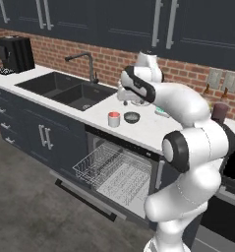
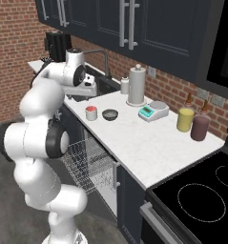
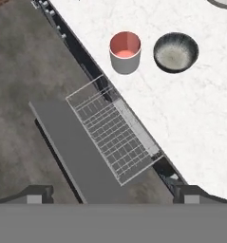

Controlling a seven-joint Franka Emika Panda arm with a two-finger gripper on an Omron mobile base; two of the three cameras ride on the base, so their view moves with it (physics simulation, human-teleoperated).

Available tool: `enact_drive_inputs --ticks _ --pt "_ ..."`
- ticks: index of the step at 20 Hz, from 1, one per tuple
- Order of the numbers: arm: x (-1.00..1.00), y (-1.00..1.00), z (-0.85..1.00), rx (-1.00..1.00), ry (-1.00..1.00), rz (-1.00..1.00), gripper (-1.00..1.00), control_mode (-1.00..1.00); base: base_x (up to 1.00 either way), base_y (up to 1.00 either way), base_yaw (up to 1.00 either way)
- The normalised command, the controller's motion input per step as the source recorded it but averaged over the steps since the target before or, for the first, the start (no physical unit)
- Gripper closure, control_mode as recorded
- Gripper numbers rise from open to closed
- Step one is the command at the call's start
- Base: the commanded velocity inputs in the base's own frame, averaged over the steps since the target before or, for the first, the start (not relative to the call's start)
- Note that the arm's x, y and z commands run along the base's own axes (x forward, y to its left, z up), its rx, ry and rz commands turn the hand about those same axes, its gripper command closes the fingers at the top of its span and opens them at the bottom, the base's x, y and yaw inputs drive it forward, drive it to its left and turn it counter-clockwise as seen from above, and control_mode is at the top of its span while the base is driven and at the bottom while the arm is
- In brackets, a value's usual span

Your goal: Pick up the cup and bowl from the counter, place them in the dishwasher, and close the dishwasher door.

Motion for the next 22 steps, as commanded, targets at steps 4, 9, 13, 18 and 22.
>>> enact_drive_inputs --ticks 4,9,13,18,22 --pt "0.99 0.63 -0.43 -0.04 0.0 0.0 -1.0 -1.0 0.0 0.0 0.0" --pt "0.67 0.37 -0.42 -0.03 0.0 0.0 -1.0 -1.0 0.0 0.0 0.0" --pt "0.47 0.04 -0.51 -0.03 -0.01 0.05 -1.0 -1.0 0.0 0.0 0.0" --pt "0.41 0.0 -0.44 -0.05 -0.01 0.06 -1.0 -1.0 0.0 0.0 0.0" --pt "0.44 -0.09 -0.48 -0.08 0.0 0.01 -1.0 -1.0 0.0 0.0 0.0"
